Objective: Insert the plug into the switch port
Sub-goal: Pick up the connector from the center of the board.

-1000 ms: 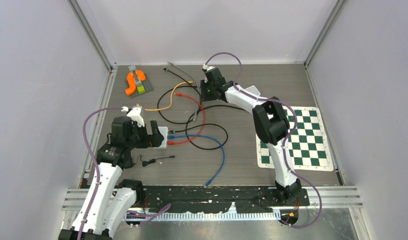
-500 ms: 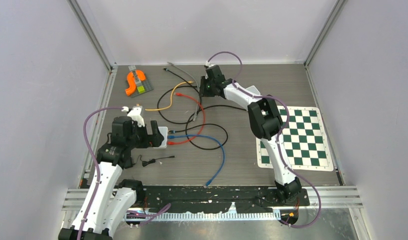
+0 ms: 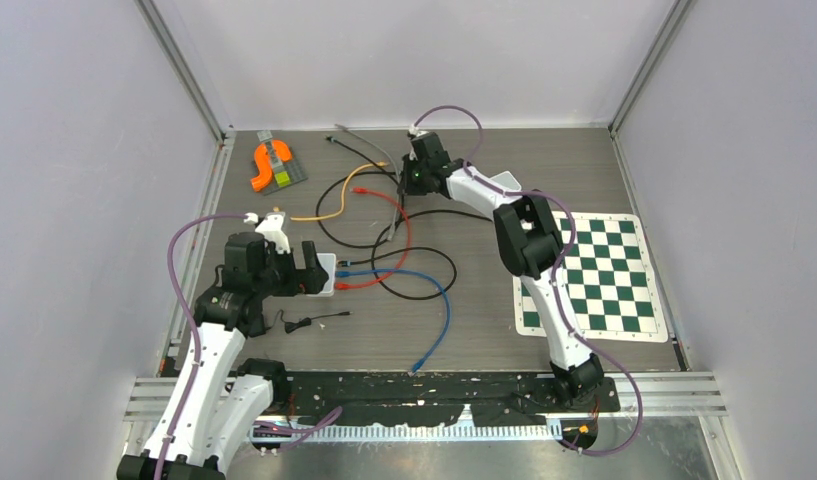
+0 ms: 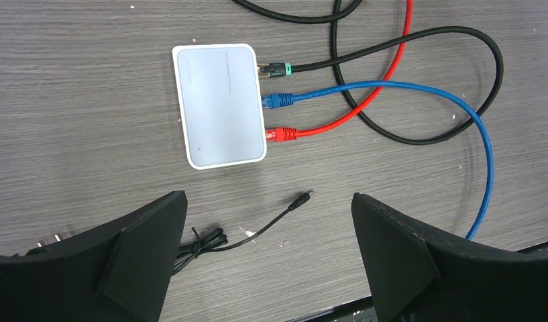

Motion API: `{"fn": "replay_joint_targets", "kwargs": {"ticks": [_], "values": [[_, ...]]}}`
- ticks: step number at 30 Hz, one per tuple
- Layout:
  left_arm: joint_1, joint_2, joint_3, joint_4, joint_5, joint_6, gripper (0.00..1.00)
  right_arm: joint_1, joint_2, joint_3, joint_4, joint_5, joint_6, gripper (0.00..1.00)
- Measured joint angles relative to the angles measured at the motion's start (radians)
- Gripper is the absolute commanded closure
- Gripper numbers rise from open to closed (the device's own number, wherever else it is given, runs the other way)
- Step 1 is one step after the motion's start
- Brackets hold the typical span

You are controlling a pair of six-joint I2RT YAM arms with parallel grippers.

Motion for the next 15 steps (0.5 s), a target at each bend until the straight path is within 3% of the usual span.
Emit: {"fn": "replay_joint_targets", "kwargs": {"ticks": [15], "values": [[0.000,-0.002,0.000,0.000,-0.002,0.002,0.03,-0.016,-0.431,-0.190,0.155,0.034,-0.135,0.95]]}}
